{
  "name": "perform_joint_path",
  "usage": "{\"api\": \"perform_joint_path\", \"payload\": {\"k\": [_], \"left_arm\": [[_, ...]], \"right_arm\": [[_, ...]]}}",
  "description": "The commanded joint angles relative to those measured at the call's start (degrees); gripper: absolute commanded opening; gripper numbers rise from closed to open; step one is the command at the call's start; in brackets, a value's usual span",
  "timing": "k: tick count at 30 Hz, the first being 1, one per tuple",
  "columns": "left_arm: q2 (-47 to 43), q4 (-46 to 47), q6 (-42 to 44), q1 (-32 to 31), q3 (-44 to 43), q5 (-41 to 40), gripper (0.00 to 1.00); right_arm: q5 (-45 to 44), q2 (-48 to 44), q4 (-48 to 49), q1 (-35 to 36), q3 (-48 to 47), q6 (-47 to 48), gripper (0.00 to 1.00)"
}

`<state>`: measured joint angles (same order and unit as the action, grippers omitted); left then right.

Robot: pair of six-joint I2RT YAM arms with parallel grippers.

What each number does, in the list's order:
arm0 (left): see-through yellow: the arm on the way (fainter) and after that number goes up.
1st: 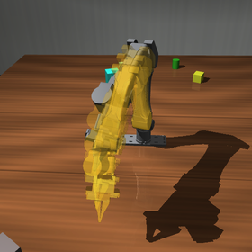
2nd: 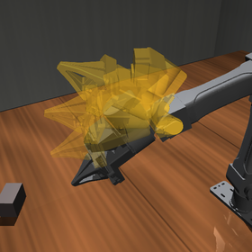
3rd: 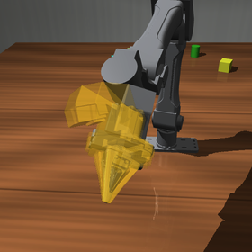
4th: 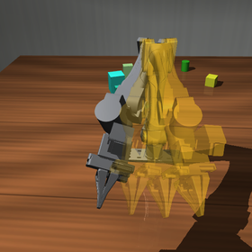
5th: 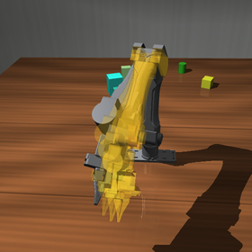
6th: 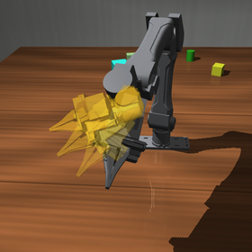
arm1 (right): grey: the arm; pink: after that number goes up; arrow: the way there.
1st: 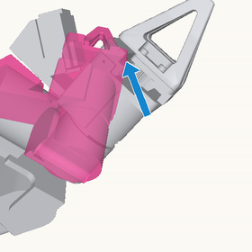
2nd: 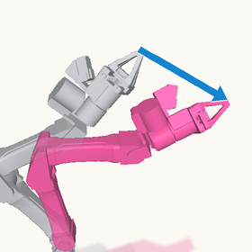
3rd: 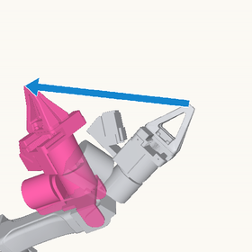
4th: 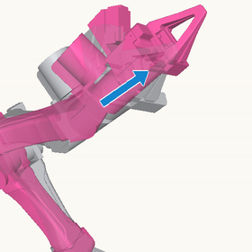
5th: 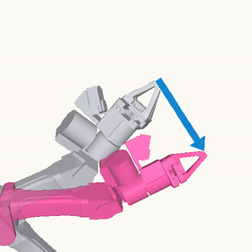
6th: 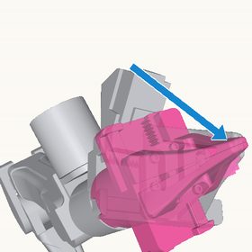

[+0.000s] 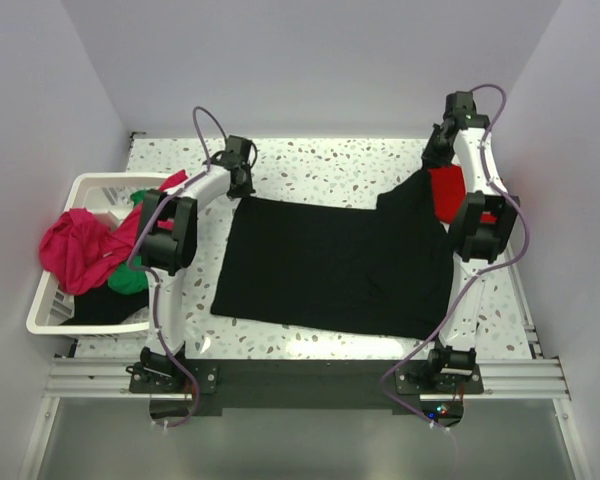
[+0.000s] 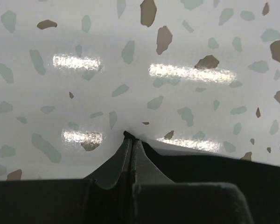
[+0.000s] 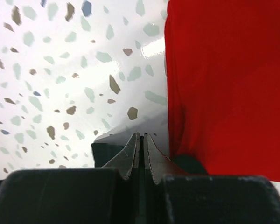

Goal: Fold and stack the t-shirts
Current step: Fold the tshirt

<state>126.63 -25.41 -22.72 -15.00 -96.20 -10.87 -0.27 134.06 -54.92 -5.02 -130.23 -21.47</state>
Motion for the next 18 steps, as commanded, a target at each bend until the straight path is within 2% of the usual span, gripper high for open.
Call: {"api": "perform_joint_path", "payload": {"k": [1,5,10,13,18], "left_arm": [[-2.62,4.14,0.75,0.5,-3.81,3.05,0.0],[-2.26,5.28,0.66,0.68,-7.5,4.46,0.0],[-6.29,8.26,0.83,0.85,-4.71,7.26,0.0],[-10.15,10.55,1.97,0.85,2.13,8.67,0.0],[-14.47,10.47,3.73,0.94,8.04,9.38,0.0]], "right_arm": [[1.94,-1.96,-0.63,-1.31,-5.29,-1.64,0.0],[3.7,-1.96,-0.81,-2.45,-8.71,-2.52,0.0],[5.28,-6.25,-1.95,-2.89,-7.32,-1.99,0.0],[5.72,-12.12,-1.69,-2.89,-0.65,-1.03,0.0],[5.63,-22.33,-2.47,-2.89,14.29,1.43,0.0]]}}
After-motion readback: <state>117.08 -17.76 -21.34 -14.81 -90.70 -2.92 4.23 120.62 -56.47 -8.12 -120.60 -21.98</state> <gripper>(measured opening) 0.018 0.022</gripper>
